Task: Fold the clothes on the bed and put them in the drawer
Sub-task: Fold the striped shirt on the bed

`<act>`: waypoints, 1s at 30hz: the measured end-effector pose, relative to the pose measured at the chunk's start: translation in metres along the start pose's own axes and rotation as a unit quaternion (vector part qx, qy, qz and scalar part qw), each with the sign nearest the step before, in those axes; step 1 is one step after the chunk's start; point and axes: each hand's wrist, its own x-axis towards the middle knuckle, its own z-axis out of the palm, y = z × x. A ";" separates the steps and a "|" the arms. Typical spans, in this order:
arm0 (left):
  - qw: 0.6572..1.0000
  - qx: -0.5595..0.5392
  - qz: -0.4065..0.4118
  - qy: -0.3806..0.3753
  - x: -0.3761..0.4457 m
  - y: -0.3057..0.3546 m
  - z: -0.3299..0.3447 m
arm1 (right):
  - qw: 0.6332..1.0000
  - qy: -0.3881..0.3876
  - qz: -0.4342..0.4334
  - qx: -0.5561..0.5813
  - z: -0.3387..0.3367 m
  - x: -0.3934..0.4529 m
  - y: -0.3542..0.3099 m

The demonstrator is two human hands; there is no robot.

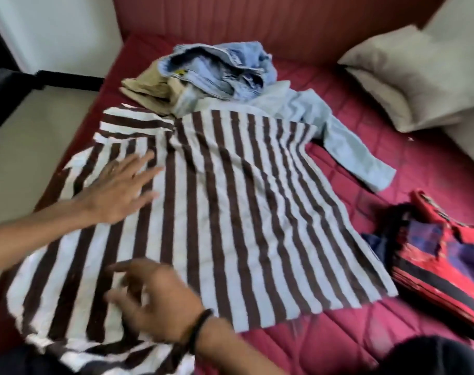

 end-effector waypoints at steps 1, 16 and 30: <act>0.999 -0.024 0.017 -0.022 -0.020 0.013 0.002 | 0.998 0.059 0.000 -0.034 -0.028 -0.019 0.018; 0.938 0.117 -0.037 -0.324 -0.223 0.019 -0.081 | 0.896 -0.073 0.048 -0.436 -0.258 -0.183 0.281; 0.917 0.141 -0.067 -0.366 -0.179 0.041 -0.060 | 0.805 -0.136 0.221 -0.533 -0.255 -0.214 0.173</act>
